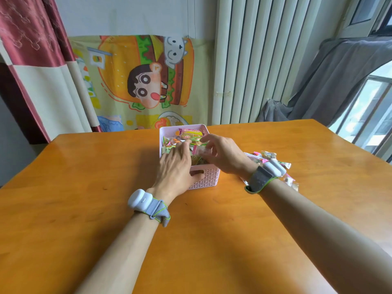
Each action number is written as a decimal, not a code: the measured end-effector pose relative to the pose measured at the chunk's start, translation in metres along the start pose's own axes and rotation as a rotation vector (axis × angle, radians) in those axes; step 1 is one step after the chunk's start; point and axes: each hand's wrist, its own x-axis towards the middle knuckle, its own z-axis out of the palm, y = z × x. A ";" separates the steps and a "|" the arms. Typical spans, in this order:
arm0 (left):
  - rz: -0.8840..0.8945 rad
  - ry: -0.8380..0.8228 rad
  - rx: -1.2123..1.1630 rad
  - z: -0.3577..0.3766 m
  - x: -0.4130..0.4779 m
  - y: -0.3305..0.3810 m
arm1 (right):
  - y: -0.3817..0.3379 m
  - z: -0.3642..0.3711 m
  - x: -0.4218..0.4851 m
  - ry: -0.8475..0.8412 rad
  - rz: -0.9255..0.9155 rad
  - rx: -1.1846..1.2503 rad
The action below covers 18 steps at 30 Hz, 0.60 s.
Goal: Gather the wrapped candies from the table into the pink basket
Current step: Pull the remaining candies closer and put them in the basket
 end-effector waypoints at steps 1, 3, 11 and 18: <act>-0.003 0.005 -0.004 0.000 0.000 0.000 | -0.004 0.001 -0.002 0.004 -0.028 0.005; 0.001 0.029 -0.014 0.001 -0.001 0.000 | -0.009 0.003 -0.006 -0.048 -0.082 -0.016; 0.087 0.075 -0.198 -0.003 -0.001 -0.001 | 0.003 -0.012 -0.022 0.061 -0.035 0.063; 0.115 0.031 -0.161 -0.004 -0.005 0.000 | 0.060 -0.025 -0.061 0.052 0.243 -0.028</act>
